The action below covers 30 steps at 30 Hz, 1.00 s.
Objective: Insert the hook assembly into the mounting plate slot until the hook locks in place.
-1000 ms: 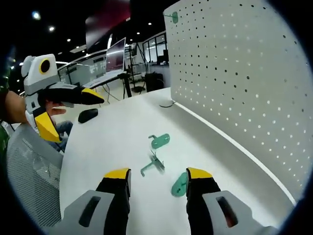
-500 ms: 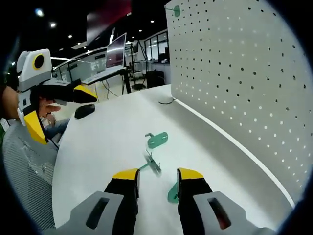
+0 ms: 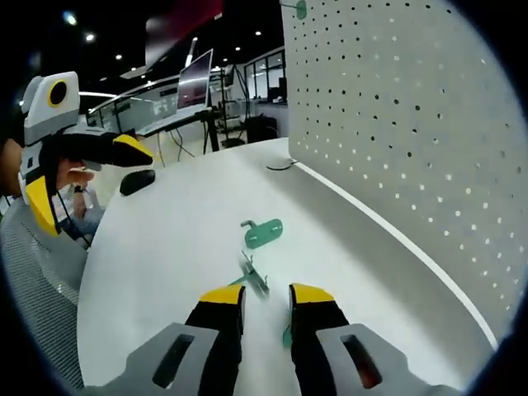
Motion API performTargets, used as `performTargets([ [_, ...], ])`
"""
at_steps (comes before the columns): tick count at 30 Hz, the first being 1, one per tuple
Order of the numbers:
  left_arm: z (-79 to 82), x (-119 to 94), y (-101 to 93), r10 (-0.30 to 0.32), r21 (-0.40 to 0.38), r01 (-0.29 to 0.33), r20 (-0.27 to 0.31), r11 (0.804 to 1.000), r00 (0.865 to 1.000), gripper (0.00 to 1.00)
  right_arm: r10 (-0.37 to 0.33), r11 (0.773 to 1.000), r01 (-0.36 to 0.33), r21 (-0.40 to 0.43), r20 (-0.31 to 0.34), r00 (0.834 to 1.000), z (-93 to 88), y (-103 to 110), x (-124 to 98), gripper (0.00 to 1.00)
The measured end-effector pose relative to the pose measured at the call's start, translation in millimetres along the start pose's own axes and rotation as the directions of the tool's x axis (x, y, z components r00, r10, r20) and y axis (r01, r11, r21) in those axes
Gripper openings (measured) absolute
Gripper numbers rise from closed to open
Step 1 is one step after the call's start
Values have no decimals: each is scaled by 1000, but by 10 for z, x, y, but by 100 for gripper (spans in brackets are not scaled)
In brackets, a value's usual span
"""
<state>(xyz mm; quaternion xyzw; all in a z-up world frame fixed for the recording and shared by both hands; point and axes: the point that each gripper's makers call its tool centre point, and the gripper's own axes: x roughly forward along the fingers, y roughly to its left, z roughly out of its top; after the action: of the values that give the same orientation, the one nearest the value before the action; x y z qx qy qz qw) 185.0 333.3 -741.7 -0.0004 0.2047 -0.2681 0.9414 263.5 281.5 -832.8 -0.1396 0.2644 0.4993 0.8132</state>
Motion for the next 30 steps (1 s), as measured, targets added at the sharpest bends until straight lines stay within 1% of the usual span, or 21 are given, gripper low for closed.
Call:
performTargets([
  [6,-9,1,2,0,-3,0,-1,1000,1000,63,4,1000,-4,-14,-7,1000,-10,15,61,17],
  [10,-20,1,9,0,-5,0,-4,1000,1000,63,6,999,-6,-36,-16,1000,-37,19,91,13],
  [23,-23,7,1,-5,-8,5,-7,1000,1000,61,10,997,-12,-80,-17,1000,-37,30,121,7],
  [30,-28,-9,14,-3,-11,3,-7,1000,1000,60,10,996,-11,-91,-16,1000,-42,39,149,3],
])
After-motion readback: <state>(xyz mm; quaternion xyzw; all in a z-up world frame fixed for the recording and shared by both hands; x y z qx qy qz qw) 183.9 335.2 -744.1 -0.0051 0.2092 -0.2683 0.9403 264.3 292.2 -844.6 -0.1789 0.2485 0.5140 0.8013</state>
